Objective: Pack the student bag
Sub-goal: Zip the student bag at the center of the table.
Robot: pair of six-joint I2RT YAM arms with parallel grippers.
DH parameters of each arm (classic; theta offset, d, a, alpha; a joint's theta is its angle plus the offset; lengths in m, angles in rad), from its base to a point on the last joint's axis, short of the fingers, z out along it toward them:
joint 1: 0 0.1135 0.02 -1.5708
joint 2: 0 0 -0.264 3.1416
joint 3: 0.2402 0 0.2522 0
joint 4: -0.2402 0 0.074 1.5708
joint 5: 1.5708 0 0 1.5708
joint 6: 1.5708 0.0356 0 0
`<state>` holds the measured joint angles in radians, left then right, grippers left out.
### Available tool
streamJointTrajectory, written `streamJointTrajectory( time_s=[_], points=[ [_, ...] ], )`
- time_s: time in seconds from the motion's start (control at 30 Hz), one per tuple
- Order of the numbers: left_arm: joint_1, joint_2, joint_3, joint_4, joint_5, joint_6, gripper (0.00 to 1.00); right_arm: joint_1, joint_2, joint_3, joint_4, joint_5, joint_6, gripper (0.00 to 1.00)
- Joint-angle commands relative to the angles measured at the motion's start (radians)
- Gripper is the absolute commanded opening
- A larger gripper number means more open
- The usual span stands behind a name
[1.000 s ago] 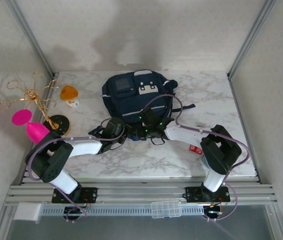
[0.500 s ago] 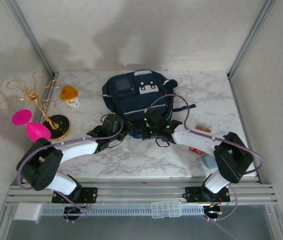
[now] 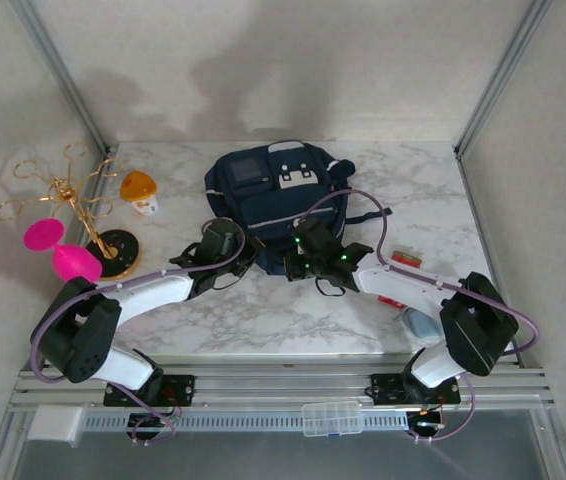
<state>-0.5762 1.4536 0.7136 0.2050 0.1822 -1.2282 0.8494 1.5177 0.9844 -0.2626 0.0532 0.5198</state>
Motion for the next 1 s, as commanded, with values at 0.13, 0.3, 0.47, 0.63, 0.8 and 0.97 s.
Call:
streamJointTrajectory(
  time_s=[0.13, 0.3, 0.47, 0.63, 0.8, 0.97],
  points=[
    [-0.033, 0.012, 0.015, 0.037, -0.166, -0.065, 0.0, 0.018, 0.08, 0.067, -0.062, 0.045, 0.127, 0.15],
    [-0.039, 0.023, 0.021, 0.048, -0.162, -0.071, 0.0, 0.031, 0.11, 0.092, -0.061, 0.017, 0.123, 0.2],
    [-0.04, 0.033, 0.024, 0.046, -0.161, -0.063, 0.0, 0.04, 0.112, 0.075, -0.055, -0.016, 0.13, 0.26],
    [-0.042, 0.043, 0.022, 0.064, -0.151, -0.068, 0.0, 0.049, 0.105, 0.075, -0.107, 0.048, 0.124, 0.2],
    [-0.042, 0.049, 0.024, 0.055, -0.163, -0.064, 0.0, 0.055, 0.082, 0.075, -0.11, 0.016, 0.102, 0.13],
    [-0.03, 0.043, 0.053, -0.036, -0.229, -0.018, 0.0, 0.037, 0.038, 0.061, -0.176, 0.069, 0.075, 0.0]
  ],
)
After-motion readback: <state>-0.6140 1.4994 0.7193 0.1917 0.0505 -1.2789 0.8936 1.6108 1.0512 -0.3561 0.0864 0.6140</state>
